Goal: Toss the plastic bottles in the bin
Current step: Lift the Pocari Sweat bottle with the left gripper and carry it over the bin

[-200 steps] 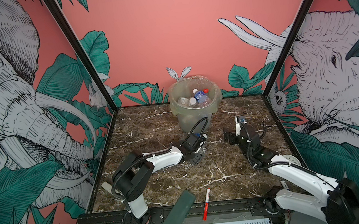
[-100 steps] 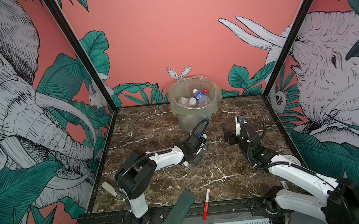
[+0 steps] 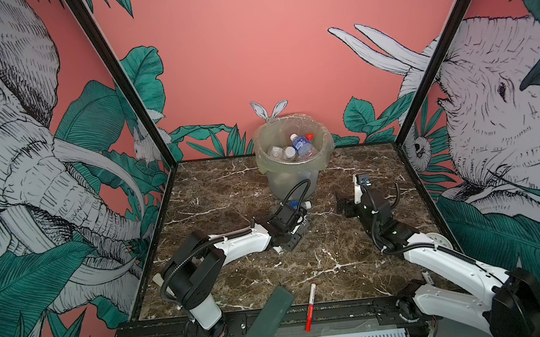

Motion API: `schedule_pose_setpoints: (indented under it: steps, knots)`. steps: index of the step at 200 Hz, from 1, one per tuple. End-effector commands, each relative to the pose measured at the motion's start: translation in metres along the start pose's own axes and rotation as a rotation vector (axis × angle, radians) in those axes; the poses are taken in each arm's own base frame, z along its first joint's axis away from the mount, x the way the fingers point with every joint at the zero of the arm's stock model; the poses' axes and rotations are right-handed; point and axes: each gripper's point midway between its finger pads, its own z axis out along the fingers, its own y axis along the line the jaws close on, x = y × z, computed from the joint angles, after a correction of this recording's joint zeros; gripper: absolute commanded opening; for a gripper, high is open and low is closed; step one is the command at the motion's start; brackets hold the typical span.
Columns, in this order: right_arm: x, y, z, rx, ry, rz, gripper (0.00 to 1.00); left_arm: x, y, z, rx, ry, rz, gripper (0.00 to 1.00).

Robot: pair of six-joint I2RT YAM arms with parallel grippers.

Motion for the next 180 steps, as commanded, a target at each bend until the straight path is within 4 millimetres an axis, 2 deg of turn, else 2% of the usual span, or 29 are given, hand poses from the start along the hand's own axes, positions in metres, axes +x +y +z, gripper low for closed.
schedule_pose_setpoints:
  steps: [1,137,180]
  knots:
    - [-0.010,0.002,0.000,-0.011,-0.036,0.027,0.99,-0.011,0.001,-0.021,-0.003,-0.092,-0.041,0.54]
    - [-0.009,0.006,0.002,-0.030,-0.028,0.042,0.99,0.008,0.028,-0.096,-0.102,-0.341,-0.206,0.53]
    - [-0.009,0.008,0.002,-0.041,-0.025,0.044,0.99,-0.004,0.038,-0.125,-0.132,-0.406,-0.216,0.54]
